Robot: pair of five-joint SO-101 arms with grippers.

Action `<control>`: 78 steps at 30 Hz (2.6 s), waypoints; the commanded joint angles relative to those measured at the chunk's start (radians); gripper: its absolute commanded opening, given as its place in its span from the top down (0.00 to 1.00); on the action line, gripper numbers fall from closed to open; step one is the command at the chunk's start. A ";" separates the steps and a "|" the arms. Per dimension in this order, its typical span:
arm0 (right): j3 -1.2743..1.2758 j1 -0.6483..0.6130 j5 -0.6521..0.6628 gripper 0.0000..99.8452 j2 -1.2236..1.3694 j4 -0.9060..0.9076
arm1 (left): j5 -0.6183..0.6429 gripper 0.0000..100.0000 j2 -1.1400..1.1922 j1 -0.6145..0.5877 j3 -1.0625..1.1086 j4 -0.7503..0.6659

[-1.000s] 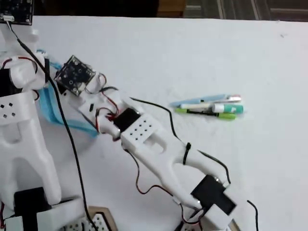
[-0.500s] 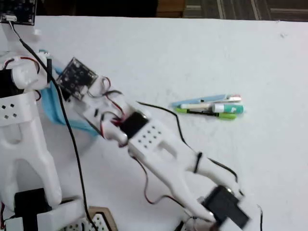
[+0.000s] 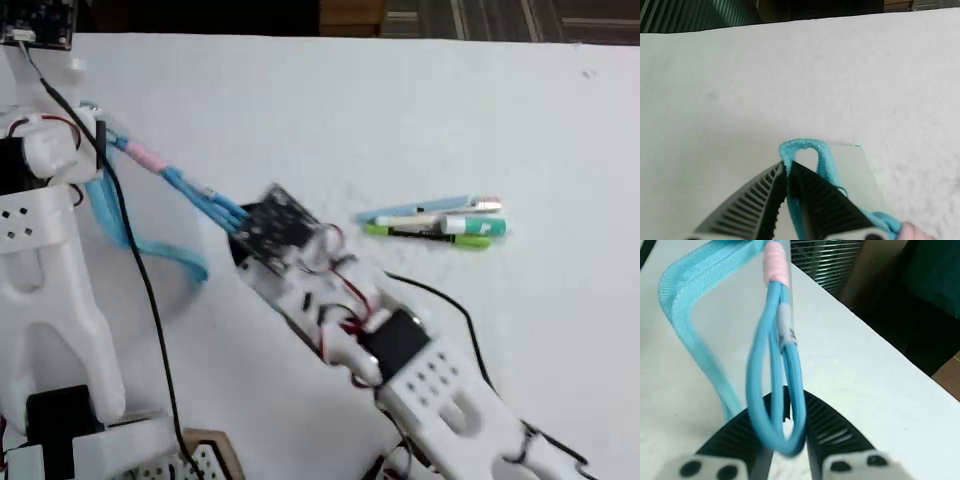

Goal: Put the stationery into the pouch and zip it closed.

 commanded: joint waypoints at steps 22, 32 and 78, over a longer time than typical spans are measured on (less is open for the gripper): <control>-0.236 -0.203 -0.020 0.70 0.200 -0.159 | 0.011 0.98 0.119 0.024 -0.035 0.091; -0.416 -0.150 -0.055 0.70 0.429 -0.168 | 0.012 0.98 0.119 0.024 -0.031 0.091; -0.806 -0.070 -0.049 0.98 0.911 -0.211 | 0.012 0.98 0.120 0.018 -0.034 0.091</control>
